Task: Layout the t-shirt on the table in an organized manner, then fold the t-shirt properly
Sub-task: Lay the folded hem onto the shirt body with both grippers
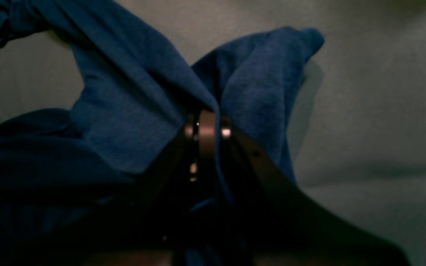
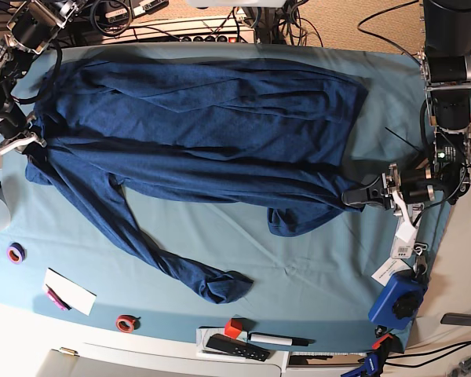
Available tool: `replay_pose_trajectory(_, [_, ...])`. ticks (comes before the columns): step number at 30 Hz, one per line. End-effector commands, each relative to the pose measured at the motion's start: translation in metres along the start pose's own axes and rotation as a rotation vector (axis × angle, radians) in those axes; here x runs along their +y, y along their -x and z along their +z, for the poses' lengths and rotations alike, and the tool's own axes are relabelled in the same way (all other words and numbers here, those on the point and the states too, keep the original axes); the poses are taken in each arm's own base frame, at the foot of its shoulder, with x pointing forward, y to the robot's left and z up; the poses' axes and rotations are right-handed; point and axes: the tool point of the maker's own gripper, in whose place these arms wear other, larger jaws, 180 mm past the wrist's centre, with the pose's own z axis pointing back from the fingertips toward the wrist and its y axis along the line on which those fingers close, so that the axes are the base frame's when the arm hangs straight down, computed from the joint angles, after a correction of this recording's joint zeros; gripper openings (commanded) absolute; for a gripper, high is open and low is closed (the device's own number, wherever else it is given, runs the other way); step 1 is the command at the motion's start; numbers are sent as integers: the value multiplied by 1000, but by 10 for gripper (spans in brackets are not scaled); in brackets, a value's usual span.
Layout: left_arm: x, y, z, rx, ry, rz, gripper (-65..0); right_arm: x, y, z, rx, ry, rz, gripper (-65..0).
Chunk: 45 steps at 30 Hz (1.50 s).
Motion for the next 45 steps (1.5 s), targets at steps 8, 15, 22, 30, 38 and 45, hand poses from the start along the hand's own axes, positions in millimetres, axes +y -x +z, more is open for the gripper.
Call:
replay_pose_trajectory(8, [-14, -44, 11, -106, 15, -66, -650, 8, -29, 8, -81, -50, -3, -650])
replay_pose_trajectory(15, [-10, -48, 21, -114, -7, -73, -650, 7, -16, 7, -13, -47, 1, -650])
replay_pose_trajectory(22, [-5, -42, 30, -71, -32, -76, -650, 7, -18, 7, -20, -48, 0, -650])
replay_pose_trajectory(30, [-4, -38, 30, -61, -34, -72, -650, 7, -24, 7, -53, -47, 0, -650])
replay_pose_trajectory(38, [-2, -29, 30, -34, -36, -63, -650, -5, -35, 7, -109, 28, 55, -650])
replay_pose_trajectory(45, [2, -19, 28, -25, -38, -43, -650, -7, -35, 7, -108, 41, 65, -650])
